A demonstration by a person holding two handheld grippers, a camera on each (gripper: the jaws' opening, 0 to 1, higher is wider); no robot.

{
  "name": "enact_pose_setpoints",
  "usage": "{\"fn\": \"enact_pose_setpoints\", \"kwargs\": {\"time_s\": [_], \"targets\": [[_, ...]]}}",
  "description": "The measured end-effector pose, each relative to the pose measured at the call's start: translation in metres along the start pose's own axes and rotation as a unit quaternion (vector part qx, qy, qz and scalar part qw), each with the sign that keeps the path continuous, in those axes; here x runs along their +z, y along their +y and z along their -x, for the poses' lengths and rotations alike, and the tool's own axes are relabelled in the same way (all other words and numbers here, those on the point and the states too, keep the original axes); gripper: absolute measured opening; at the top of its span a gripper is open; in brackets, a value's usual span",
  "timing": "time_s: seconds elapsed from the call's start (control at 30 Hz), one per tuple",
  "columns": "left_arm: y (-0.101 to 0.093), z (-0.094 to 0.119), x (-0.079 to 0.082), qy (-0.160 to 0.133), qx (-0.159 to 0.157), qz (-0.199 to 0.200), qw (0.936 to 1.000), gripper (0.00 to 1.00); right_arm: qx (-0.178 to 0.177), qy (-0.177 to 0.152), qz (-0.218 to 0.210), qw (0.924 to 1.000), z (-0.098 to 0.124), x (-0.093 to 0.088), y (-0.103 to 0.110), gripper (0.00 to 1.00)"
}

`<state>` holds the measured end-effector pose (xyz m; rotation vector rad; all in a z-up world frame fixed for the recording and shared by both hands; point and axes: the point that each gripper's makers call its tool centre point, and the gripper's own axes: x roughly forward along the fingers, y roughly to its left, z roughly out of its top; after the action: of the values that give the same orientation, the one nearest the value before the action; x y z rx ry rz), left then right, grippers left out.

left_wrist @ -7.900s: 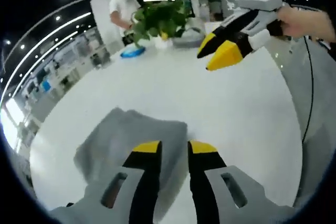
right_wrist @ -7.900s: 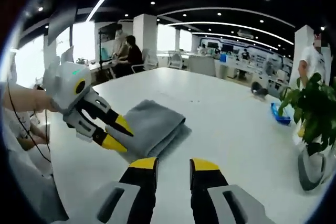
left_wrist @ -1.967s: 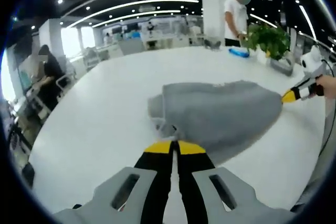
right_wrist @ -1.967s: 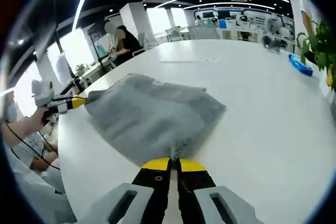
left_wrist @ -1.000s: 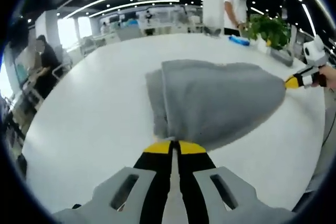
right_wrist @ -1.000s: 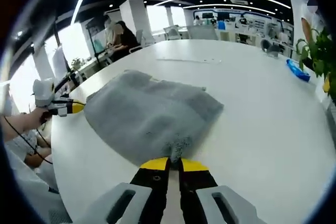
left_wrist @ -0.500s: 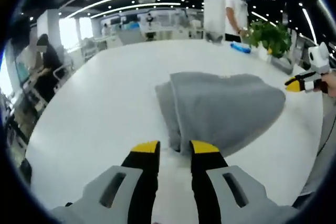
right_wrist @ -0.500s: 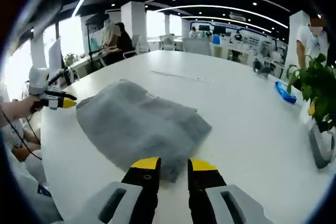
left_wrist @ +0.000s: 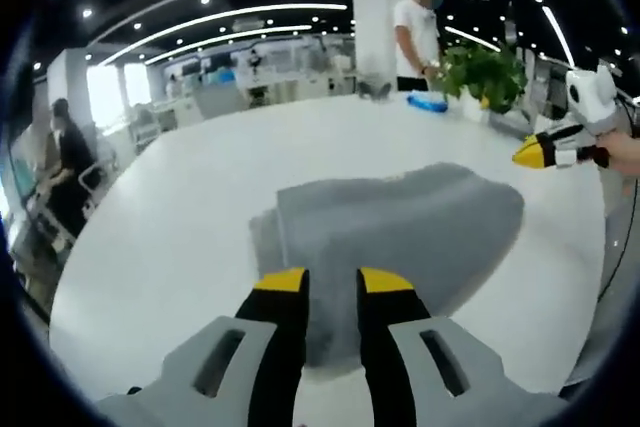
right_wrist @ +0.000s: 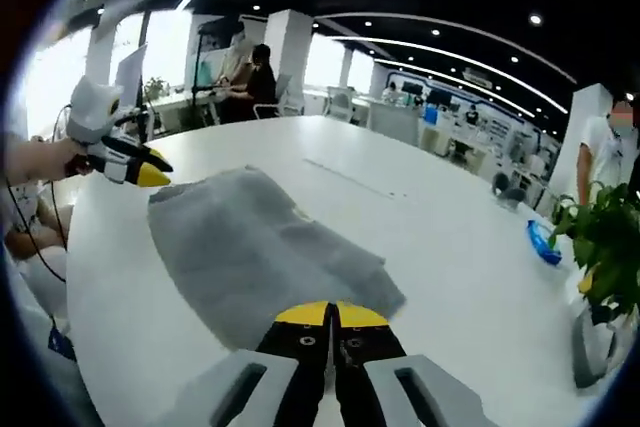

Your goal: Open the folded towel by lifting each exposed corner and separating the folded layers until the towel lies flat within the target outline without major curled edges

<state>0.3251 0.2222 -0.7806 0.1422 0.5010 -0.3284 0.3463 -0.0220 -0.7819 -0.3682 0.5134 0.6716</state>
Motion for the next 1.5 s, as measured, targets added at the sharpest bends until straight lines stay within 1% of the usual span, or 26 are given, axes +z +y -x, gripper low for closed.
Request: {"fn": "enact_pose_setpoints", "kwargs": {"time_s": [0.03, 0.1, 0.13, 0.17, 0.2, 0.27, 0.3, 0.33, 0.37, 0.4, 0.43, 0.47, 0.5, 0.6, 0.67, 0.73, 0.83, 0.93, 1.0, 1.13, 1.27, 1.4, 1.5], "targets": [[-0.003, -0.004, -0.002, 0.009, -0.006, -0.008, 0.9999, 0.12, 0.013, 0.005, 0.001, 0.9999, -0.003, -0.002, 0.006, 0.00], [-0.003, -0.013, -0.004, 0.016, -0.007, -0.009, 0.9998, 0.12, 0.026, 0.013, 0.000, 0.9996, -0.007, -0.007, 0.014, 0.00], [-0.005, -0.017, -0.007, 0.024, -0.010, -0.008, 0.9996, 0.11, 0.036, 0.023, -0.008, 0.9990, -0.010, -0.011, 0.019, 0.00], [-0.006, -0.019, -0.007, 0.027, -0.013, -0.007, 0.9995, 0.09, 0.042, 0.027, -0.011, 0.9987, -0.011, -0.013, 0.022, 0.00], [-0.011, -0.022, -0.011, 0.038, -0.022, -0.006, 0.9990, 0.07, 0.051, 0.032, -0.020, 0.9980, -0.013, -0.016, 0.026, 0.00], [-0.015, -0.030, -0.020, 0.061, -0.028, -0.008, 0.9977, 0.06, 0.066, 0.050, -0.018, 0.9964, -0.018, -0.026, 0.035, 0.00], [-0.016, -0.032, -0.023, 0.065, -0.030, -0.007, 0.9974, 0.06, 0.068, 0.056, -0.015, 0.9960, -0.020, -0.030, 0.037, 0.00], [-0.018, -0.034, -0.029, 0.077, -0.033, -0.013, 0.9964, 0.06, 0.074, 0.069, -0.006, 0.9949, -0.022, -0.038, 0.040, 0.00], [-0.019, -0.035, -0.033, 0.083, -0.035, -0.017, 0.9958, 0.06, 0.076, 0.078, -0.004, 0.9940, -0.023, -0.043, 0.042, 0.00], [-0.020, -0.037, -0.039, 0.093, -0.036, -0.030, 0.9946, 0.06, 0.073, 0.093, 0.010, 0.9930, -0.024, -0.051, 0.042, 0.00], [-0.019, -0.038, -0.042, 0.096, -0.036, -0.051, 0.9934, 0.06, 0.070, 0.090, 0.032, 0.9929, -0.025, -0.052, 0.041, 0.00], [-0.020, -0.040, -0.040, 0.082, -0.039, -0.087, 0.9920, 0.05, 0.072, 0.072, 0.045, 0.9938, -0.027, -0.047, 0.042, 0.00], [-0.021, -0.041, -0.040, 0.084, -0.040, -0.101, 0.9905, 0.05, 0.071, 0.078, 0.043, 0.9935, -0.025, -0.049, 0.043, 0.00], [-0.022, -0.040, -0.040, 0.095, -0.033, -0.105, 0.9894, 0.05, 0.072, 0.082, 0.051, 0.9928, -0.026, -0.049, 0.042, 0.00], [-0.022, -0.041, -0.040, 0.095, -0.032, -0.108, 0.9890, 0.04, 0.071, 0.085, 0.059, 0.9920, -0.028, -0.049, 0.043, 0.00], [-0.021, -0.040, -0.041, 0.095, -0.032, -0.091, 0.9907, 0.04, 0.070, 0.090, 0.069, 0.9912, -0.028, -0.049, 0.043, 0.00], [-0.020, -0.038, -0.042, 0.093, -0.034, -0.063, 0.9931, 0.04, 0.065, 0.094, 0.070, 0.9910, -0.028, -0.049, 0.042, 0.00], [-0.022, -0.036, -0.043, 0.093, -0.035, -0.051, 0.9937, 0.04, 0.061, 0.097, 0.076, 0.9906, -0.029, -0.049, 0.041, 0.00], [-0.023, -0.034, -0.044, 0.098, -0.038, -0.044, 0.9935, 0.04, 0.053, 0.096, 0.072, 0.9913, -0.030, -0.049, 0.038, 0.00], [-0.026, -0.030, -0.046, 0.101, -0.045, -0.040, 0.9931, 0.04, 0.045, 0.094, 0.065, 0.9924, -0.033, -0.048, 0.035, 0.00], [-0.029, -0.027, -0.048, 0.100, -0.040, -0.029, 0.9938, 0.04, 0.048, 0.095, 0.058, 0.9927, -0.035, -0.047, 0.033, 0.00], [-0.032, -0.025, -0.050, 0.101, -0.035, -0.043, 0.9934, 0.03, 0.047, 0.089, 0.059, 0.9932, -0.037, -0.047, 0.031, 0.00], [-0.033, -0.024, -0.051, 0.101, -0.034, -0.043, 0.9934, 0.03, 0.044, 0.085, 0.057, 0.9938, -0.039, -0.046, 0.029, 0.00]]}}
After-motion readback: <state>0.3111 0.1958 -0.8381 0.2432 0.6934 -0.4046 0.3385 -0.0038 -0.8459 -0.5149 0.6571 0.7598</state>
